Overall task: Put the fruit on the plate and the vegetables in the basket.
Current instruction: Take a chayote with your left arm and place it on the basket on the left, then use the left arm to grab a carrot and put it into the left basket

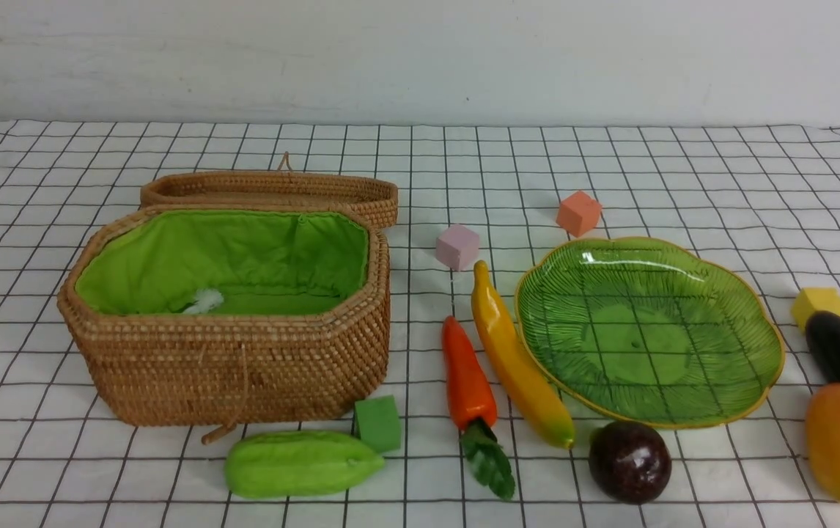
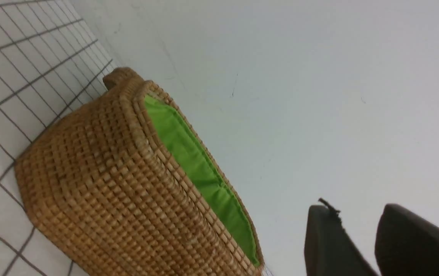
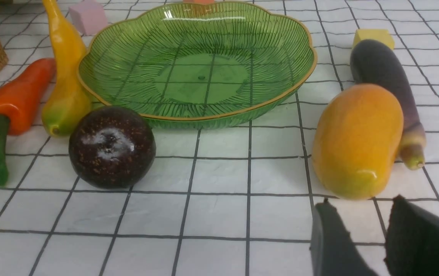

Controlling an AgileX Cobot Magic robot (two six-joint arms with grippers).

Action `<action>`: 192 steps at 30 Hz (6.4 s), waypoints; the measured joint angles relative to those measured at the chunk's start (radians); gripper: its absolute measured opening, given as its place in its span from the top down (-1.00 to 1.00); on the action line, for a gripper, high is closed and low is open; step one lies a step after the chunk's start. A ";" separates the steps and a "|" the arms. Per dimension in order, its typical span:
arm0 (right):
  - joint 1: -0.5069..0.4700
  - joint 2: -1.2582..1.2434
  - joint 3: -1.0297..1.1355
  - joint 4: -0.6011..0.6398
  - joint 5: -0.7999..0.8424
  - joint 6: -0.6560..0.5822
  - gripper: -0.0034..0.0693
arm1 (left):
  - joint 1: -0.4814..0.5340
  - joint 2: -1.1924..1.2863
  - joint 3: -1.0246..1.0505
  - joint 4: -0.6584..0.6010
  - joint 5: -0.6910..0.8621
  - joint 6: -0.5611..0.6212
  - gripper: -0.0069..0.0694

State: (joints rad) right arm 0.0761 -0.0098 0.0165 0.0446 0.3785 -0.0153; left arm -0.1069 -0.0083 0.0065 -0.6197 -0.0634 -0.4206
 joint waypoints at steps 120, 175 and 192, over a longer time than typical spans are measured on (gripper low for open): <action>0.197 0.397 -1.050 0.447 0.884 -0.378 0.70 | -0.316 1.430 -1.289 0.894 0.897 0.796 -0.32; 0.197 0.397 -1.051 0.292 0.884 -0.182 0.61 | -0.713 2.115 -1.758 0.819 1.082 -0.049 -0.48; 0.197 0.397 -1.051 0.308 0.884 -0.185 0.58 | -0.711 2.227 -1.771 0.893 1.045 -0.079 -0.24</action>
State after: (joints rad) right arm 0.2736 0.3869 -1.0345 0.3526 1.2630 -0.2004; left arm -0.8183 2.2191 -1.7642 0.2734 0.9816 -0.4999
